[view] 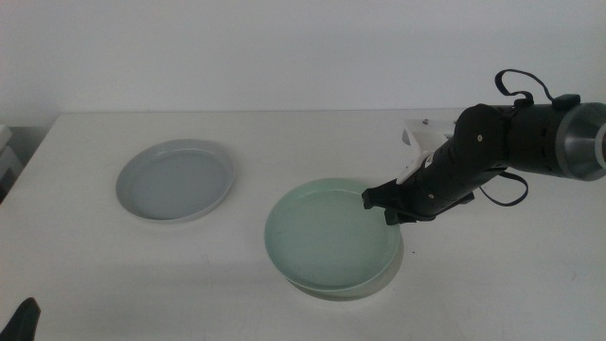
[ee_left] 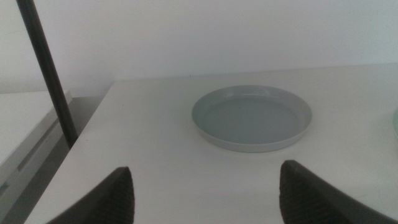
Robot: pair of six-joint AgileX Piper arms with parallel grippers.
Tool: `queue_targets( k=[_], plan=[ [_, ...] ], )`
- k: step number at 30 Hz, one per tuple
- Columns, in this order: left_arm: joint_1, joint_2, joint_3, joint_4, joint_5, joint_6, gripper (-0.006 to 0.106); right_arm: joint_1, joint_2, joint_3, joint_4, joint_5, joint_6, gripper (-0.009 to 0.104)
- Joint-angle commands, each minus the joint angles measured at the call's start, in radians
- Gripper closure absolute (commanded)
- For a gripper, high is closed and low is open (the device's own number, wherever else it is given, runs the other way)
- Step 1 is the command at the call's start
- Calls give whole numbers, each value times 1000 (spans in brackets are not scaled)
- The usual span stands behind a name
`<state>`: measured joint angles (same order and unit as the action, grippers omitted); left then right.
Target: Stack the three bowls on top of each other.
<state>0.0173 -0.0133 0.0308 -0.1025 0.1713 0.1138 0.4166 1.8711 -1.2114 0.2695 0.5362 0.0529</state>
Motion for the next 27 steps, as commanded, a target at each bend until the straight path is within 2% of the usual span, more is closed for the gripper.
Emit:
queue_targets(
  k=[1, 5, 10, 16, 19, 27],
  plan=[
    [-1, -14, -4, -4, -77, -11, 23, -3, -46, -22, -7, -34, -22, 96],
    [-1, -14, -4, -4, -77, -11, 23, -3, -46, -22, -21, -25, -22, 94],
    [-1, -14, -4, -4, -77, -11, 23, -3, -46, -24, -30, -4, -22, 76],
    [-1, -14, -4, -4, -77, -11, 23, -4, -98, -25, -28, -2, -16, 45],
    [-1, -14, -4, -4, -77, -11, 23, -11, -179, -25, -33, 2, -25, 34],
    [-1, -14, -4, -4, -77, -11, 23, -54, -551, -20, -38, 162, -250, 34]
  ],
)
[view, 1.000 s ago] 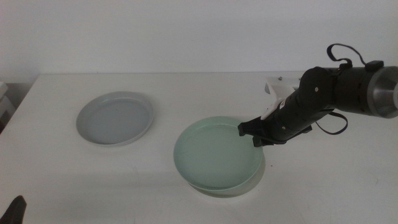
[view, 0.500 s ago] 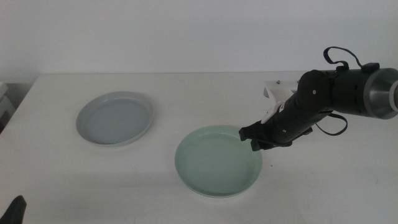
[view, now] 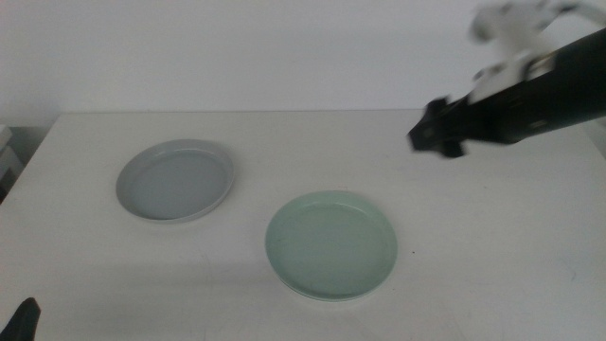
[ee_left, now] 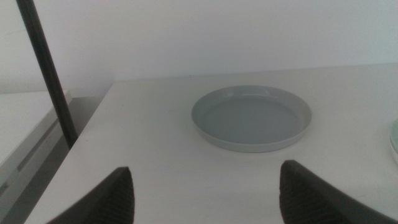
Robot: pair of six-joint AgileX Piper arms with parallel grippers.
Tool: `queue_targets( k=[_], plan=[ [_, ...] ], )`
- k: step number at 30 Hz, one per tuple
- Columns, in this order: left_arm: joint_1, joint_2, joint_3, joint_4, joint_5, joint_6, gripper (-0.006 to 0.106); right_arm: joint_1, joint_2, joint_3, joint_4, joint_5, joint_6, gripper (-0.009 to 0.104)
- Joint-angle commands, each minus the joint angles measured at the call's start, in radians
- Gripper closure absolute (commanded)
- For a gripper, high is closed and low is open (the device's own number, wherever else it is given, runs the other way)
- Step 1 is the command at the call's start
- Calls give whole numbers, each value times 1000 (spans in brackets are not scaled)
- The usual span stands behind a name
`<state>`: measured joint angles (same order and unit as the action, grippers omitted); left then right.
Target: Stack the three bowls on top of each other.
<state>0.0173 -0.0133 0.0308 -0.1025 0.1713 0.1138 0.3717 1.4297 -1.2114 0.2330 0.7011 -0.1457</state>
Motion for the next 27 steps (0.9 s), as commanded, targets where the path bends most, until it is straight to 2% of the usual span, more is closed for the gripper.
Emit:
queue_targets(
  k=[1, 6, 15, 21, 27],
  plan=[
    [-1, -14, -4, -4, -77, -11, 23, -9, -160, -13, 1, 9, -62, 34],
    [-1, -14, -4, -4, -77, -11, 23, -8, -415, 118, 41, 0, -113, 36],
    [-1, -14, -4, -4, -77, -11, 23, -8, -863, 361, 45, 26, -143, 39],
    [-1, -14, -4, -4, -77, -11, 23, -8, -968, 408, 54, 70, -127, 39],
    [-1, -14, -4, -4, -77, -11, 23, -8, -967, 408, 73, 33, -134, 39]
  ],
)
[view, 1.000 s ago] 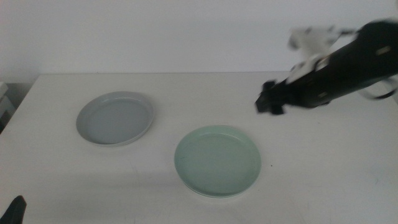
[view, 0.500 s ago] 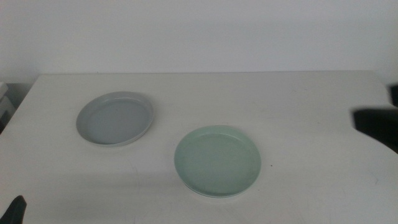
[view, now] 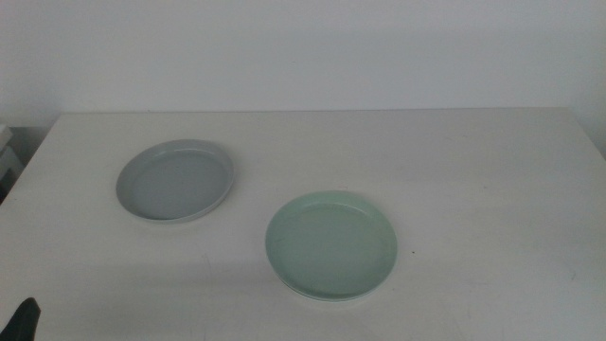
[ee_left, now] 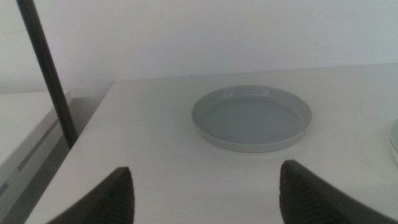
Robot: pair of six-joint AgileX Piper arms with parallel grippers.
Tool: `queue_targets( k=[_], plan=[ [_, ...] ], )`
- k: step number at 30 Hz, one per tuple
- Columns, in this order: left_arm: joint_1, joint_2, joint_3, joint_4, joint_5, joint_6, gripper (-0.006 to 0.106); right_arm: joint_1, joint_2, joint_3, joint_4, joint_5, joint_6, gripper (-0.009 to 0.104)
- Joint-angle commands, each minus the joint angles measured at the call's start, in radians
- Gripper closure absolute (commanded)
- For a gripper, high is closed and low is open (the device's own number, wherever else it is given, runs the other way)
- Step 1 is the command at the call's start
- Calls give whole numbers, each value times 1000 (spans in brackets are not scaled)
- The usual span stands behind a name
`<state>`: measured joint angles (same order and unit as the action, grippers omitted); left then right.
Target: Stack the three bowls on top of each other.
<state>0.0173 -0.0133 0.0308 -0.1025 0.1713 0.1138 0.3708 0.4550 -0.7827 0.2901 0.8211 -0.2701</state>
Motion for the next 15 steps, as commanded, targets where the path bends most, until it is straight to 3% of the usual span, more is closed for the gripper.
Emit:
queue_targets(
  k=[1, 8, 11, 15],
  plan=[
    [-1, -14, -4, -4, -77, -11, 23, -7, 8, -21, 15, -98, -10, 39],
    [-1, -14, -4, -4, -77, -11, 23, -7, 8, -21, 14, -105, -9, 39],
    [2, -14, -4, 53, -77, 23, 23, -7, 8, -21, 14, -105, -9, 39],
    [2, -14, -4, 64, -77, 23, 23, -7, 8, -21, 14, -105, -9, 39]
  ],
)
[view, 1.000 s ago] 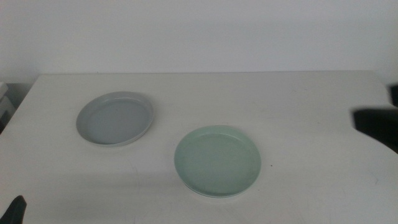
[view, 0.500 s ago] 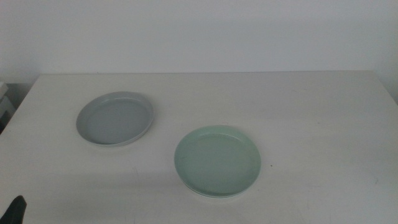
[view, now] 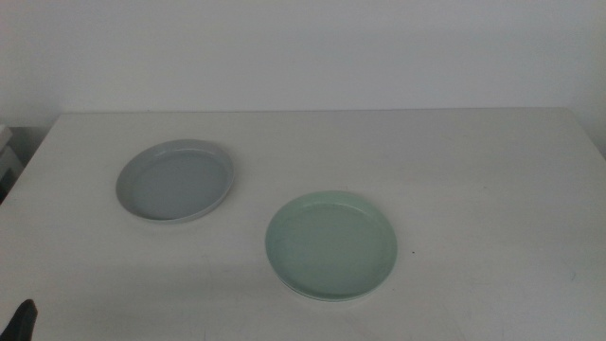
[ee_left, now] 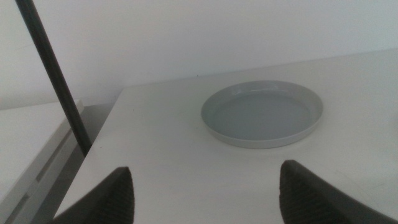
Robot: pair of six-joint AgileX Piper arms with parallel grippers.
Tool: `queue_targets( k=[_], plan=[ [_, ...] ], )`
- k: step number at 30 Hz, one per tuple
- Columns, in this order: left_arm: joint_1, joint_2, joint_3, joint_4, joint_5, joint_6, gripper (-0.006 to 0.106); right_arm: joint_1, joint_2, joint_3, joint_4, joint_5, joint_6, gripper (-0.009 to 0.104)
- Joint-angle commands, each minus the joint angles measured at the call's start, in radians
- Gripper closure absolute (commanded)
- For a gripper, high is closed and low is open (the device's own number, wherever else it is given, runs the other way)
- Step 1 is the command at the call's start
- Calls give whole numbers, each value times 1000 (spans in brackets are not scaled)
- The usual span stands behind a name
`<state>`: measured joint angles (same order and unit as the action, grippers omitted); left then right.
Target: Stack the three bowls on top of each other.
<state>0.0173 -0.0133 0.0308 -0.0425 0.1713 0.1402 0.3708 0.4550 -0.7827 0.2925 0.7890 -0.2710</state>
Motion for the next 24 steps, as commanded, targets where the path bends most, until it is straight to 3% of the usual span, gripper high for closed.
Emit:
queue_targets(
  k=[1, 11, 24],
  plan=[
    [2, -14, -4, 5, -77, -3, 23, -7, 8, -21, 11, -73, -8, 39],
    [2, 364, -290, -9, -41, -83, 23, -7, 8, -21, 11, -73, -8, 39],
    [2, 1037, -983, -64, 319, -97, 23, -7, 8, -21, 11, -73, -8, 39]
  ],
)
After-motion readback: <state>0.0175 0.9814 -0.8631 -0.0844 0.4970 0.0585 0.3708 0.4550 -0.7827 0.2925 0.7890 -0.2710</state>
